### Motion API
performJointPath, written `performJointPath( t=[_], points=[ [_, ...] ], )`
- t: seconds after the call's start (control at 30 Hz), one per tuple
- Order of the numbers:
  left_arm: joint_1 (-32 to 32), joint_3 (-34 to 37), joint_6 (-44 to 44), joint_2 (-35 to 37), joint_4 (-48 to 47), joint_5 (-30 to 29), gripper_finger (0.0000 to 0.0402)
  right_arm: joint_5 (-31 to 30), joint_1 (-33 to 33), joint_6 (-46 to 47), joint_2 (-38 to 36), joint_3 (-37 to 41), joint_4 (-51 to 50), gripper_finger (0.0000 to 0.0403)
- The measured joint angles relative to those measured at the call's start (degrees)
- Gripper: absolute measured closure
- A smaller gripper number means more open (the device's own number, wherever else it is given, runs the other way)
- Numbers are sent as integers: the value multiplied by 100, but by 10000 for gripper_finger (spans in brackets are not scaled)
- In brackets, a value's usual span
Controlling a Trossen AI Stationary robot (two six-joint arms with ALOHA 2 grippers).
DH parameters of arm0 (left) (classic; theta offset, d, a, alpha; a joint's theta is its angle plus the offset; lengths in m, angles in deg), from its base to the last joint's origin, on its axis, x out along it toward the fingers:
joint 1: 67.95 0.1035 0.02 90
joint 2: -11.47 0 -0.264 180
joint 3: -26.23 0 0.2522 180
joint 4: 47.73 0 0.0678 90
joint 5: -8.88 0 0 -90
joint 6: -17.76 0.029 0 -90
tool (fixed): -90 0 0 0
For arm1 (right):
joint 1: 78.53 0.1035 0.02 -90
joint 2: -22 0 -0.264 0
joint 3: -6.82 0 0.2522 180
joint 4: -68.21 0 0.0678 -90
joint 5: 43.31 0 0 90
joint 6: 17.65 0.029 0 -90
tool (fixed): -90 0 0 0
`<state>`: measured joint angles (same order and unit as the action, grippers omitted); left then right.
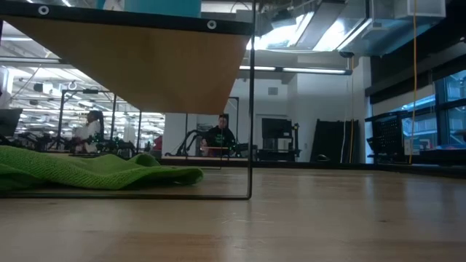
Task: Stack small to large cups/mugs on shelf
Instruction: Return to Home Position
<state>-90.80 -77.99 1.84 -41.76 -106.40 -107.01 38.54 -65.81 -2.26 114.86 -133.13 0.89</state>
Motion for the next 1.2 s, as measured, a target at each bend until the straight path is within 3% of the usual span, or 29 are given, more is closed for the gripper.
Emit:
performJointPath(
  t=[0.1, 0.27, 0.4, 0.57, 0.83, 1.0, 1.2],
  points=[
    [-31, 1217, 606, 356, 1373, 700, 383, 410, 12, -362, -109, 561, 861, 380],
    [122, 3327, 745, 1270, 3303, 994, 378, 2393, -463, -301, -59, 2213, 2796, 380],
    [310, 3944, 984, 2346, 3466, 1126, 382, 3107, -981, -34, -433, 3023, 3606, 380],
    [453, 4493, 1450, 3542, 3381, 1141, 385, 3380, -1566, -46, -991, 4101, 4401, 380],
    [483, 5716, 1458, 5268, 3398, 811, 385, 3515, -2199, 217, -2177, 6178, 5969, 380],
    [483, 6106, 1411, 5283, 3522, 858, 385, 3333, -2549, 573, -3059, 7380, 6950, 380],
    [485, 6460, 1075, 5303, 3424, 738, 386, 2638, -2704, 698, -3961, 8416, 7187, 380]
  ],
)
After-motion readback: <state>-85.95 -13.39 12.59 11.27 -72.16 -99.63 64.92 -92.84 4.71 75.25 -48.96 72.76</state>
